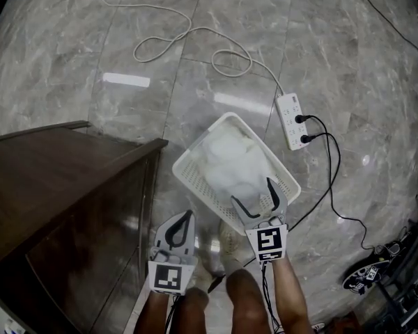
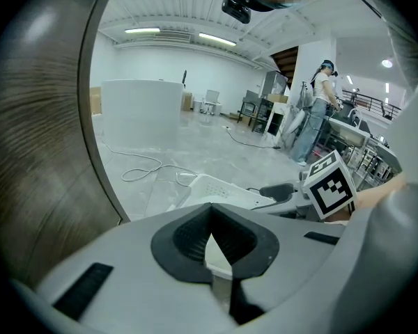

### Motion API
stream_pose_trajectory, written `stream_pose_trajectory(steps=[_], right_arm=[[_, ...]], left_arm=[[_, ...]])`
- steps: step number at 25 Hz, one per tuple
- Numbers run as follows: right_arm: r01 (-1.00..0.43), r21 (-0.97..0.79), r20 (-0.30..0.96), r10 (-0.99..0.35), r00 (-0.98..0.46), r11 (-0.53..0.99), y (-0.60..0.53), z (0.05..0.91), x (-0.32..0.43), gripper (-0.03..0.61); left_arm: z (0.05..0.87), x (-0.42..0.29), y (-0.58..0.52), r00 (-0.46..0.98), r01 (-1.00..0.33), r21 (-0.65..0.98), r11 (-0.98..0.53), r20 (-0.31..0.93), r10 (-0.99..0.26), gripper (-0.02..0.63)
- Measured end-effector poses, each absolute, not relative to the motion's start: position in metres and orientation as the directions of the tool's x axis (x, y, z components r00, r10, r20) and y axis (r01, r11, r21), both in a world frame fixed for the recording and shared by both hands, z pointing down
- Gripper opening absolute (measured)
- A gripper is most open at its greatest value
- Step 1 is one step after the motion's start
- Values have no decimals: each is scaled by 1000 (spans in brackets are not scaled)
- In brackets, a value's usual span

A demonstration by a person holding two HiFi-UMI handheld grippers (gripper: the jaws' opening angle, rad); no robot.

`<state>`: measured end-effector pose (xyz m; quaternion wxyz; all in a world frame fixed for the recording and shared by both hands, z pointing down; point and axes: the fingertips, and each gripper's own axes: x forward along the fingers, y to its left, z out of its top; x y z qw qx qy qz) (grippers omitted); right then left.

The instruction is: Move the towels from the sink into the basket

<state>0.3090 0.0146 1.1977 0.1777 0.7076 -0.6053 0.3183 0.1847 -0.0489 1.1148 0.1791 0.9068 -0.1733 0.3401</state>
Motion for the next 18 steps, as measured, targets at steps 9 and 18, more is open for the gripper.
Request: stream_pose_trajectory(steps=[9,18], right_arm=[[-966,-150,642,-764,67,-211,13,1131,320,436],[-970,-136,594,-800,82,-200,14,1022,325,434]], left_arm=[[1052,205,-53,736,-418,195,-887,645,-205,9],[952,230,-49,776,-381,178,-907,594,-210,9]])
